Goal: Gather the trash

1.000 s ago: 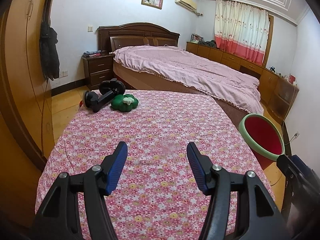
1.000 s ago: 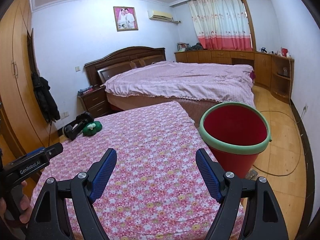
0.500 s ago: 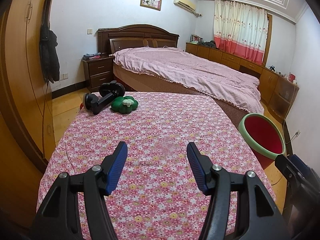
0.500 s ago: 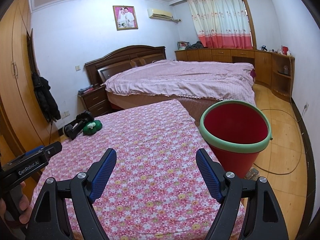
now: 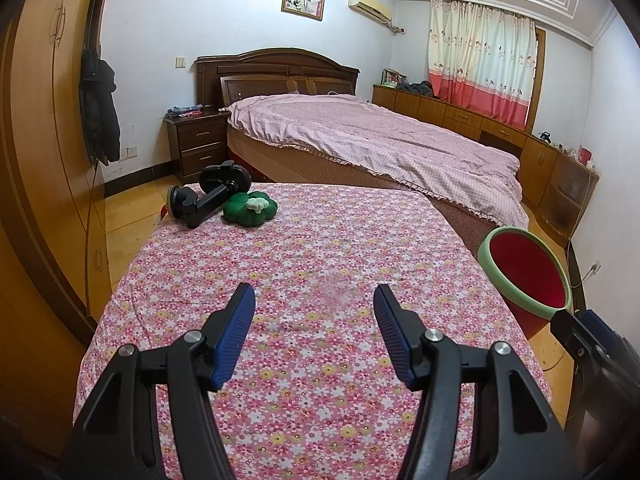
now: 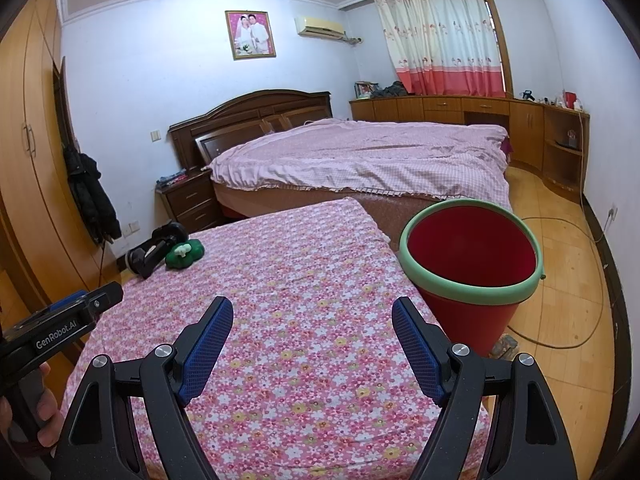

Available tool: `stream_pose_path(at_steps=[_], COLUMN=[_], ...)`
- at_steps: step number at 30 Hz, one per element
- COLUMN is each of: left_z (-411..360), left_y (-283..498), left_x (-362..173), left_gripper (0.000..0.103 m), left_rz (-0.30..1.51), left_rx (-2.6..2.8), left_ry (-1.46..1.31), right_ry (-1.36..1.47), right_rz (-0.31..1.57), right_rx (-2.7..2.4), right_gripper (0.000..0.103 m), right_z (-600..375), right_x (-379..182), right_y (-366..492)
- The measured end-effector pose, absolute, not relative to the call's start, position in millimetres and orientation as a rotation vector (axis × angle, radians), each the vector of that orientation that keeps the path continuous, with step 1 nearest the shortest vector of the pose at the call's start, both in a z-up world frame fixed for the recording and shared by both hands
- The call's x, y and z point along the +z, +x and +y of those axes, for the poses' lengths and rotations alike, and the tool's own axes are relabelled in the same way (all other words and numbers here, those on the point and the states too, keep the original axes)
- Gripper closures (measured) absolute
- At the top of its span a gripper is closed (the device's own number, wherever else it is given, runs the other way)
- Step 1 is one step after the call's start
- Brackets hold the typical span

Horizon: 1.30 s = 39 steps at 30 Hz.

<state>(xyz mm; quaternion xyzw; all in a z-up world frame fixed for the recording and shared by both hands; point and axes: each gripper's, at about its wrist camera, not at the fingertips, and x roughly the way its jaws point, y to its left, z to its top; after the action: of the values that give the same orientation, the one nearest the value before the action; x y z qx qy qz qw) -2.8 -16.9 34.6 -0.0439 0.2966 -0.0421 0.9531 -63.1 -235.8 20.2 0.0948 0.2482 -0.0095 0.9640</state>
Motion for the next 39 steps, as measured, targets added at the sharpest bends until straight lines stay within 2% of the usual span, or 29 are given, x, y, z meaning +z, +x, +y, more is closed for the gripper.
stream_pose_path(at_steps=[39], left_z=[-16.9], left_y=[-1.8], left_x=[40.7], left_gripper=[0.041], left_rz=[0.589], left_rx=[-0.088], left_ry=[-0.084], right_ry=[0.194], right_rz=[0.501], right_rx=[-0.018], right_gripper=[0.020], right_z=[-238.1], right_x=[20.5], right_y=[-62.6])
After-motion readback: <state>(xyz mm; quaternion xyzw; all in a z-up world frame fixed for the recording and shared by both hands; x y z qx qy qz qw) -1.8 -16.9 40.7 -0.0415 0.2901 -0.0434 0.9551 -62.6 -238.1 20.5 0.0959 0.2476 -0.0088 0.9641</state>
